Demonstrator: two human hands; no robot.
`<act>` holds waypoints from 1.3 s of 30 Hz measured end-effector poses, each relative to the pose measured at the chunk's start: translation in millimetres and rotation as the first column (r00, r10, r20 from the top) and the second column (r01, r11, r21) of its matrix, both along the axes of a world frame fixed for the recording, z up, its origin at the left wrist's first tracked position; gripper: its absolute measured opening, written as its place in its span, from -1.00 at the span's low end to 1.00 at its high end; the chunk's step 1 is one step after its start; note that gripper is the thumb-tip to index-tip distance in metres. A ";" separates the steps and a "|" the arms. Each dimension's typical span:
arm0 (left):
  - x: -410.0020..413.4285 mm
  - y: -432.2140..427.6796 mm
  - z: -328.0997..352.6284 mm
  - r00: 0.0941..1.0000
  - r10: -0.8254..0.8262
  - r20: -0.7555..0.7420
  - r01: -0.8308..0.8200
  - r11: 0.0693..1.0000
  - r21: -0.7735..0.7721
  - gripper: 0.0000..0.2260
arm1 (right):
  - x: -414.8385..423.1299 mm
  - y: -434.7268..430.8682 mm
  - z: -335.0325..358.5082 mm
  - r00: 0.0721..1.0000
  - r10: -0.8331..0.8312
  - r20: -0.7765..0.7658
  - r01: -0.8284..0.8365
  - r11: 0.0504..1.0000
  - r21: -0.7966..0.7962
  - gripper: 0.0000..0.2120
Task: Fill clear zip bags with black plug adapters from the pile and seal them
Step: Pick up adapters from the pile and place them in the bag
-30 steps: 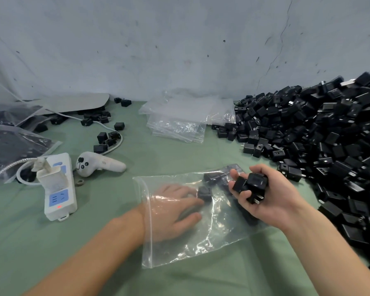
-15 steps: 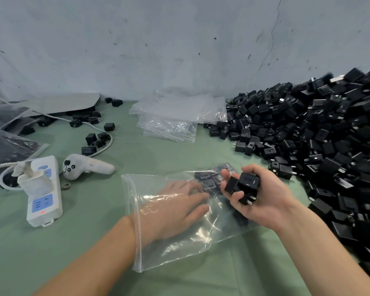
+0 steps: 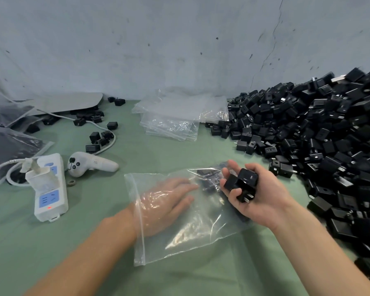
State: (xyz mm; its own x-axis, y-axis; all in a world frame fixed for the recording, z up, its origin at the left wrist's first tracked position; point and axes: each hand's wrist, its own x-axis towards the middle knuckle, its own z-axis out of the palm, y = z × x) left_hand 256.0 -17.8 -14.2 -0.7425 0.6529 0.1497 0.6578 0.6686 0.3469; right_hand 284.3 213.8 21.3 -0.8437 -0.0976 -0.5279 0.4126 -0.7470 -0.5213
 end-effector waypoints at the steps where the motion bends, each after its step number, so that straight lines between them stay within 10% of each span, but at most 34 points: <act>1: 2.7 -9.0 2.5 1.000 0.001 -0.018 0.000 0.999 0.039 -0.68 | 0.6 -2.2 0.5 1.000 -0.005 -0.005 0.005 1.000 -0.017 -0.69; 6: 30.7 -61.5 15.5 0.927 0.375 -0.009 -0.375 0.925 -0.057 -0.74 | 4.1 -18.0 2.3 0.999 0.019 -0.043 -0.019 1.000 0.011 -0.85; 11: 49.4 -72.4 45.6 0.767 0.641 -0.008 -0.539 0.652 0.533 -0.73 | 9.3 -35.7 2.6 0.996 0.049 -0.068 -0.044 0.996 0.073 -0.88; 14: 55.8 -49.7 53.9 0.860 0.503 0.085 -0.415 0.594 0.689 -0.75 | 10.4 -46.1 2.1 0.996 0.031 -0.085 -0.016 0.984 0.175 -0.75; 22: 65.9 -3.1 40.1 0.957 0.096 0.274 -0.251 0.748 0.614 -0.78 | 21.3 -81.6 4.5 0.937 0.021 -0.348 0.175 0.835 0.521 -0.50; 39: 61.3 -8.2 35.2 0.977 0.194 0.088 -0.208 0.788 0.579 -0.76 | 22.4 -88.2 -1.7 0.962 0.102 -0.253 0.048 0.848 0.528 -0.63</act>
